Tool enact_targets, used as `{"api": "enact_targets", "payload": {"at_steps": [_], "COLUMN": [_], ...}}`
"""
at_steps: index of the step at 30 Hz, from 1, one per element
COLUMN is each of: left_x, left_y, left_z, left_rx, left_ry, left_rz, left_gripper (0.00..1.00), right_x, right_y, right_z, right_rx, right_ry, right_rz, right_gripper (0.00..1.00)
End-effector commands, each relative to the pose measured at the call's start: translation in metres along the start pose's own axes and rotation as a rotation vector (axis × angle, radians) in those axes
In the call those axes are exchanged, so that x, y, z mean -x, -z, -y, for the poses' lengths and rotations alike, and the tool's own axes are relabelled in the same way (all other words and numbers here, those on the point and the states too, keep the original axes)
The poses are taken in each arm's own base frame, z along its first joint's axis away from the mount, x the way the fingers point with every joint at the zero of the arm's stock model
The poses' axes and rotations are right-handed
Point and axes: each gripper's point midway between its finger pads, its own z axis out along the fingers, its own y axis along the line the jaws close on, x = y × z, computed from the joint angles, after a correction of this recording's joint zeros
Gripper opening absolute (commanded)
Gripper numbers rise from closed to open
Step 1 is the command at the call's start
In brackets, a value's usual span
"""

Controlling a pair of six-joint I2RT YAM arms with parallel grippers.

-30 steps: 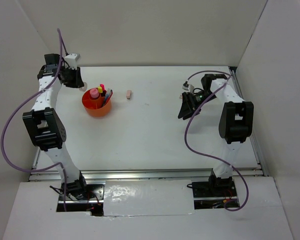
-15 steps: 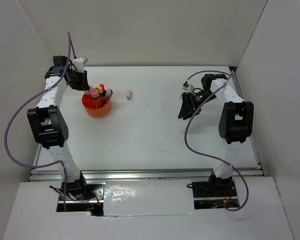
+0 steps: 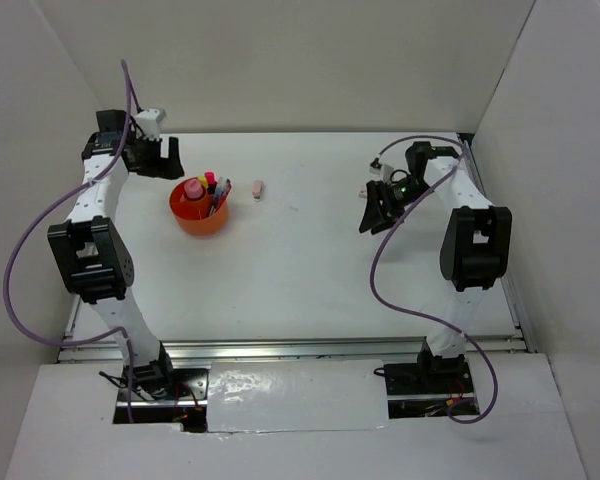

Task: Sort the stationery into containers
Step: Place the stationery in the storage box, then pick up the stationery from the center of the board.

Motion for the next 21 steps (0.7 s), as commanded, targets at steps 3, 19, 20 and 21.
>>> {"api": "enact_targets", "payload": {"at_steps": [3, 19, 20, 21], "left_x": [0.103, 0.126, 0.119, 0.115], "left_y": [0.085, 0.136, 0.131, 0.130], "left_z": [0.013, 0.083, 0.087, 0.088], "left_rx": [0.069, -0.133, -0.160, -0.171], "left_ry": [-0.049, -0.104, -0.089, -0.091], "left_rz": [0.330, 0.472, 0.451, 0.444], "left_gripper": [0.99, 0.84, 0.86, 0.88], "right_x": [0.062, 0.161, 0.159, 0.172], "right_y": [0.066, 0.099, 0.083, 0.083], "right_z": [0.028, 0.132, 0.143, 0.135], "right_rx": [-0.347, -0.744, -0.728, -0.719], "right_ry": [0.091, 0.272, 0.270, 0.301], "right_rz": [0.297, 0.361, 0.314, 0.327], "right_gripper": [0.60, 0.61, 0.65, 0.72]}}
